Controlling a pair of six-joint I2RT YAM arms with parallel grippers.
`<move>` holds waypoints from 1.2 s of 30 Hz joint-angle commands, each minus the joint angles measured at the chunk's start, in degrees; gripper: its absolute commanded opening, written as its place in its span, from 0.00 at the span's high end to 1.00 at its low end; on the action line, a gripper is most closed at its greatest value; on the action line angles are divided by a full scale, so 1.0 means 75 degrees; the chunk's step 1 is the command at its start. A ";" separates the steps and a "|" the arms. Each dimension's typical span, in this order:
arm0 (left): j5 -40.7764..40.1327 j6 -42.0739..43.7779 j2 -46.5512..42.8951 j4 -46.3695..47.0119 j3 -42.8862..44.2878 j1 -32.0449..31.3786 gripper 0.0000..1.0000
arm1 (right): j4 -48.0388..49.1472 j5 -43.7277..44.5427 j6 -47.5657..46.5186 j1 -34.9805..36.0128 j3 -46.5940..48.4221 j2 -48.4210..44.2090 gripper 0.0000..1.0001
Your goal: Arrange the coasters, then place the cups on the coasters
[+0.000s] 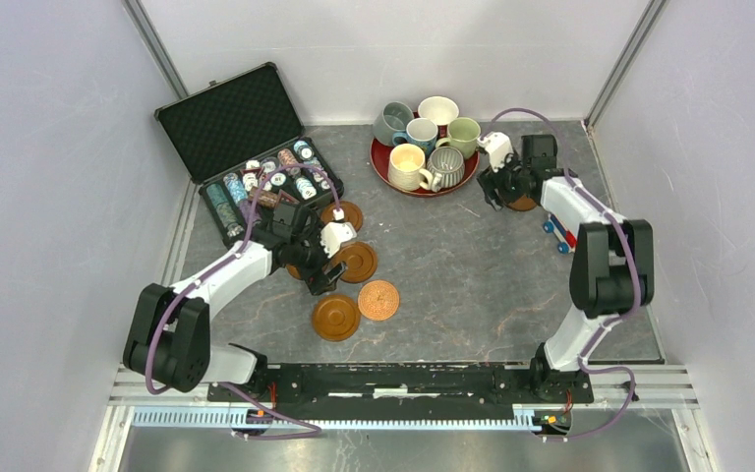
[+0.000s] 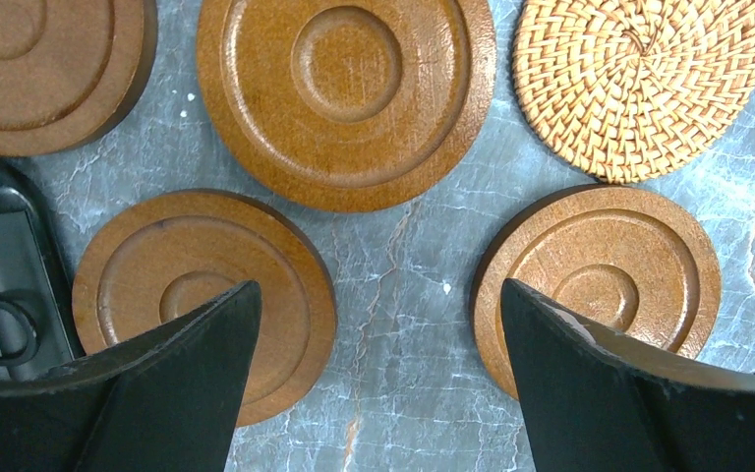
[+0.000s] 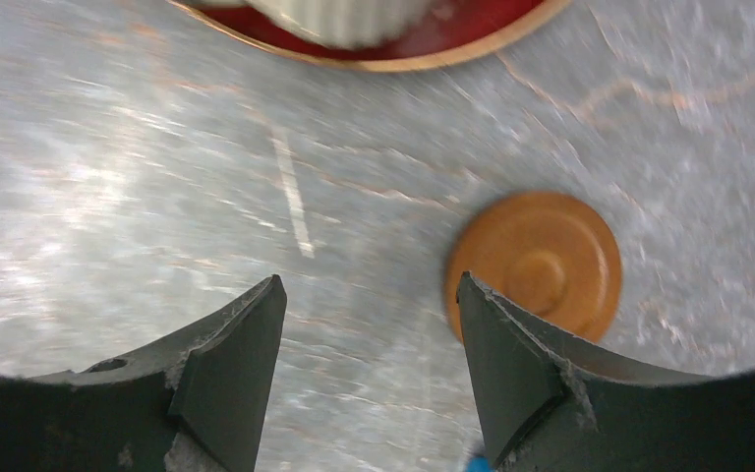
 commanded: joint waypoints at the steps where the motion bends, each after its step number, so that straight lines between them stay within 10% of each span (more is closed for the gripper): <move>1: 0.0456 0.0047 -0.0431 -0.0153 -0.0143 0.0307 0.03 | 0.0065 -0.0911 0.0258 0.1124 -0.0685 -0.0638 0.28; 16: 0.0935 -0.0185 -0.1532 -0.0060 -0.0757 0.1277 0.01 | 0.1085 0.0182 0.1896 0.4619 0.0419 0.1005 0.24; 36: 0.1043 -0.0194 -0.1497 -0.0060 -0.0661 0.1417 0.00 | 0.1220 0.0905 0.2144 0.5311 0.0904 0.2433 0.29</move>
